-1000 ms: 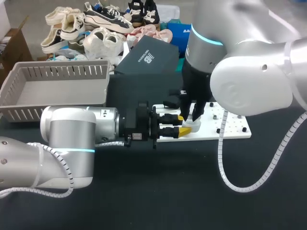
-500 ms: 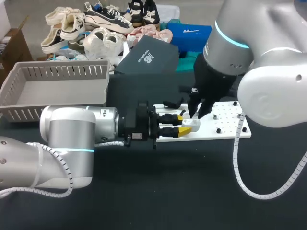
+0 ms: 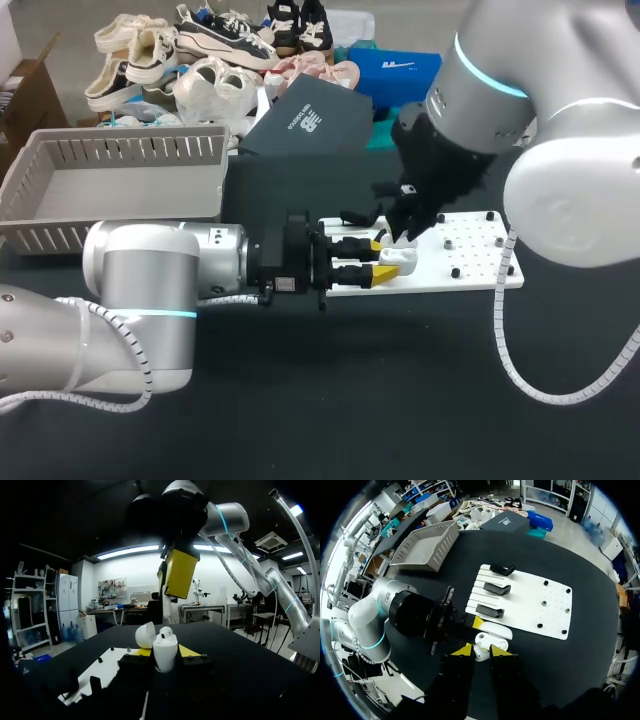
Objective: Pick up each earbud case from the left stands, insert the matching earbuds, close the lid, and place the case in the box.
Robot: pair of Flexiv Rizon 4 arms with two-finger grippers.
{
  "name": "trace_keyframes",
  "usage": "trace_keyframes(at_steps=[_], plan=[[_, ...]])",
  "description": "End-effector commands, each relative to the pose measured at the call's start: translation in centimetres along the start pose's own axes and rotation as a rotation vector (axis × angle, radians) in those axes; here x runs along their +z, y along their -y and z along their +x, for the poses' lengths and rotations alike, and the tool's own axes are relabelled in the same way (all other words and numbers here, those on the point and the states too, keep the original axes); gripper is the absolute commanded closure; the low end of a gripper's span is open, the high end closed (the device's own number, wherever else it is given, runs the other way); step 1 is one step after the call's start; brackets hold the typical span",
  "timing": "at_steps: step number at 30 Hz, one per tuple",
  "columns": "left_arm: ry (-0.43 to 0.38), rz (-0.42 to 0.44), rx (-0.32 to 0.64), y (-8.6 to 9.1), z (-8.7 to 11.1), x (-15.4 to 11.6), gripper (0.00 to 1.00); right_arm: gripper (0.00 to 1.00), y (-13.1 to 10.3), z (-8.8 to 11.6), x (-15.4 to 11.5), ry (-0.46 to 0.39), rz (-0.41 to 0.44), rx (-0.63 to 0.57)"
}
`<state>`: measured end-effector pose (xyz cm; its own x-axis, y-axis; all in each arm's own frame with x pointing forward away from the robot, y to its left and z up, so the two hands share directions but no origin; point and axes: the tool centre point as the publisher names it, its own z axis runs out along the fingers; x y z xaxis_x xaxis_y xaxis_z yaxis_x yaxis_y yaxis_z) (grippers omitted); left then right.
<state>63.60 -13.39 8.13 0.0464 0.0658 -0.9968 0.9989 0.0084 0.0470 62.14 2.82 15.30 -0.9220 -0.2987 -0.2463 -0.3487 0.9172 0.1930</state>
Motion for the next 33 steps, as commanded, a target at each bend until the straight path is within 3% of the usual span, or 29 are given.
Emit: trace_keyframes(at_steps=[1,8,33], plan=[[0.001,-0.005,0.002,0.2,0.0,0.0,1.00,1.00,-0.1,-0.7,-0.1,-0.038,0.000,-0.033],[0.001,-0.005,0.002,0.2,0.0,0.0,1.00,1.00,0.3,-0.6,0.0,-0.060,0.009,-0.091],[0.001,-0.005,0.002,0.2,0.0,0.0,1.00,1.00,0.4,-0.2,1.3,-0.092,0.036,-0.098]])
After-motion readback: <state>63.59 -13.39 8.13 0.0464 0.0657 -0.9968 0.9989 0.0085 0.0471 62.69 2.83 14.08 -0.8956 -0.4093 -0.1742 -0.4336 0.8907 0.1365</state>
